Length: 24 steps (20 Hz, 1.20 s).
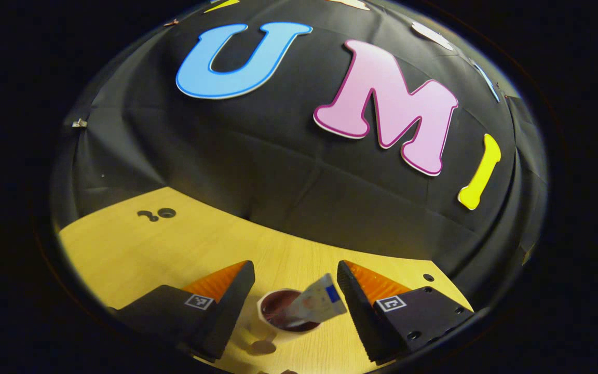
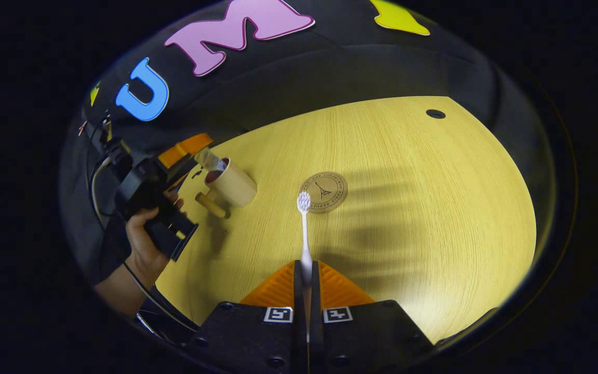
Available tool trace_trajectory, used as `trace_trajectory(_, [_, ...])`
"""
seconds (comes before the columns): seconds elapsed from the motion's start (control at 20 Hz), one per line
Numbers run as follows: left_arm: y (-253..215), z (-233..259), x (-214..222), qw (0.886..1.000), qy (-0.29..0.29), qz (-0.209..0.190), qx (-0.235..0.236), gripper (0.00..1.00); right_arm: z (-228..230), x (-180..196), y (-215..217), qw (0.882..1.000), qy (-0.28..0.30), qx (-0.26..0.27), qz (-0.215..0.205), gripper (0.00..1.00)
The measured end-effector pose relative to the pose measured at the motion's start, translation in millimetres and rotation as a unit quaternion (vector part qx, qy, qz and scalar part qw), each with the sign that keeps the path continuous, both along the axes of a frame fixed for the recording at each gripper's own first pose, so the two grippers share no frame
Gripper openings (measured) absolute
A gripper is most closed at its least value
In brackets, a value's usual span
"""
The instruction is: Put the toothbrush and toothpaste on the desktop into the cup, then pick up the cup and place it on the coaster on the desktop.
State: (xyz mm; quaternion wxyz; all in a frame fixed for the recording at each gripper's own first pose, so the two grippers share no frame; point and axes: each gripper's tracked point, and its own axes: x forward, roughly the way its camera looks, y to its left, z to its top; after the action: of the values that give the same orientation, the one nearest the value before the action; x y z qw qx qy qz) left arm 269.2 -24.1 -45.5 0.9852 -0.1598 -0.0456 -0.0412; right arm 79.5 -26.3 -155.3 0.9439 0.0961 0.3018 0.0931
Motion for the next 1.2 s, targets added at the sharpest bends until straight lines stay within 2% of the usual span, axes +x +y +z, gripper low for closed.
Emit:
trace_trajectory(0.35, [20,-56,-101,0.997,0.061,0.015,0.040,0.98,42,35,24,0.998,-0.052,0.005,0.031,0.07])
trace_trajectory(0.55, [20,-92,-148,0.995,0.099,0.017,0.025,0.98,74,65,50,0.994,-0.093,0.009,0.059,0.06])
trace_trajectory(0.75, [18,-108,-167,0.993,0.117,0.022,0.002,0.98,103,94,82,0.987,-0.141,0.018,0.080,0.06])
trace_trajectory(1.0, [21,-101,-174,0.994,0.101,0.035,-0.013,0.98,127,117,128,0.973,-0.207,0.026,0.102,0.06])
trace_trajectory(1.2, [12,-101,-183,0.995,0.101,0.021,-0.019,0.98,138,141,151,0.962,-0.250,0.019,0.103,0.06])
